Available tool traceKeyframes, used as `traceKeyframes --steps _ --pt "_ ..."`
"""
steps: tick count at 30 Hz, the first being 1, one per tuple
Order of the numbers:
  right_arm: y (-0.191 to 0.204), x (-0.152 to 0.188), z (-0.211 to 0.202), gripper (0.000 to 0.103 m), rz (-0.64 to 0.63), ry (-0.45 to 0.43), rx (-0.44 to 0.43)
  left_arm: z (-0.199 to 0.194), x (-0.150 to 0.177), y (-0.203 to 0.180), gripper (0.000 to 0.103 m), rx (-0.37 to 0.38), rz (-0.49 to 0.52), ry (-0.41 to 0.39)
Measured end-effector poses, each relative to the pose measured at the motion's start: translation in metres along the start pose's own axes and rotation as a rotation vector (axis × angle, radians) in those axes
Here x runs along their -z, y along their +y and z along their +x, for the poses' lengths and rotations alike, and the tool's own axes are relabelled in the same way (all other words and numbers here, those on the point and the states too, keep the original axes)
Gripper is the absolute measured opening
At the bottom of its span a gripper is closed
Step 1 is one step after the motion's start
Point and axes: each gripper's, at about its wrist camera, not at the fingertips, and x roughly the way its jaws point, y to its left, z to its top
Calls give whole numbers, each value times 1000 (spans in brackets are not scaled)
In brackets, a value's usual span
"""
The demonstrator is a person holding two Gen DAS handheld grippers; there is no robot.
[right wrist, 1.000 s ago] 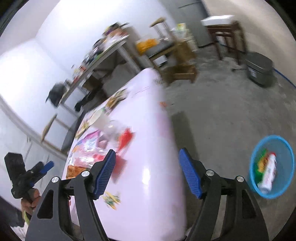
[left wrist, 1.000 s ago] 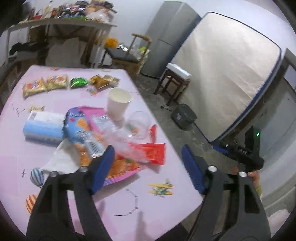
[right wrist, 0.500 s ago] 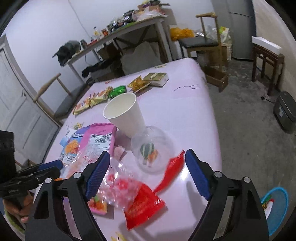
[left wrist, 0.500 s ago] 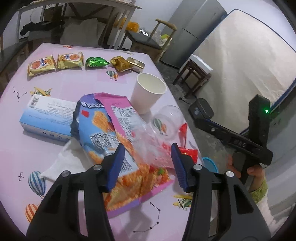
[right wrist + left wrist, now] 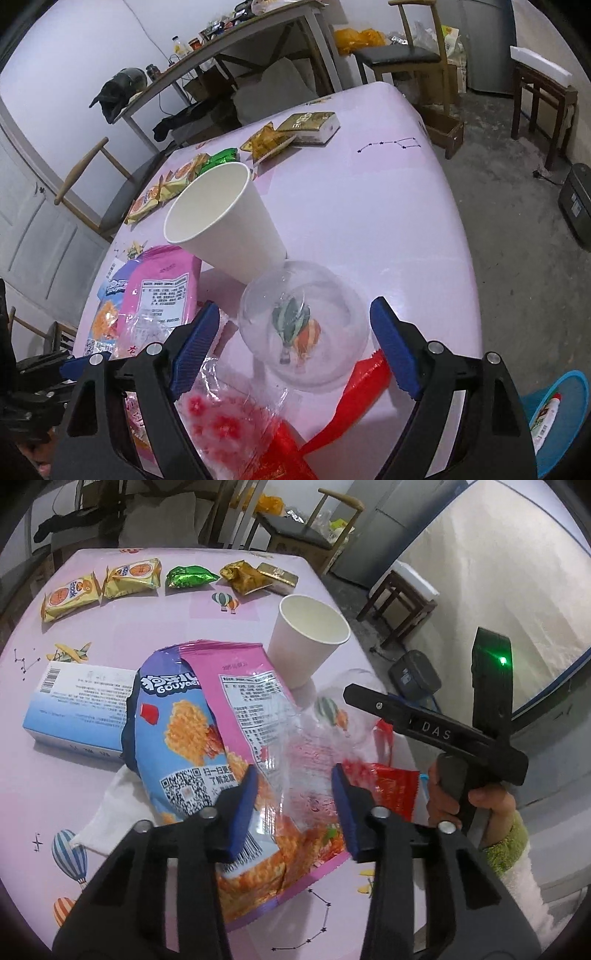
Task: Collect trash
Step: 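Grasp the clear plastic bag with the left tool while the right tool reaches the plastic lid, then lift the plastic bag with the left tool while the right tool grasps the clear lid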
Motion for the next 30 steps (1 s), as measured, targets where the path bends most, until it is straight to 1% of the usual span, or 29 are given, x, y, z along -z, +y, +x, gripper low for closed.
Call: traceKeyframes --steps 3,4,5,8,13,18,30 --pt "0 0 3 81 0 -1 3 2 1 0 23 -25 11 6" --pt "1 0 3 79 0 -1 5 2 1 1 18 -30 12 5" --pt "1 0 4 75 0 1 6 2 2 2 16 -34 14 4" --pt "1 -1 6 70 -1 2 16 -1 4 4 11 -29 14 -1" --pt "1 0 6 69 -3 -8 22 -6 4 6 9 -11 16 -14" --pt "1 0 2 69 -3 -25 24 -16 6 9 7 12 0 -44" --pt "0 -3 -34 68 36 -111 -23 -60 4 6 7 59 -16 -166"
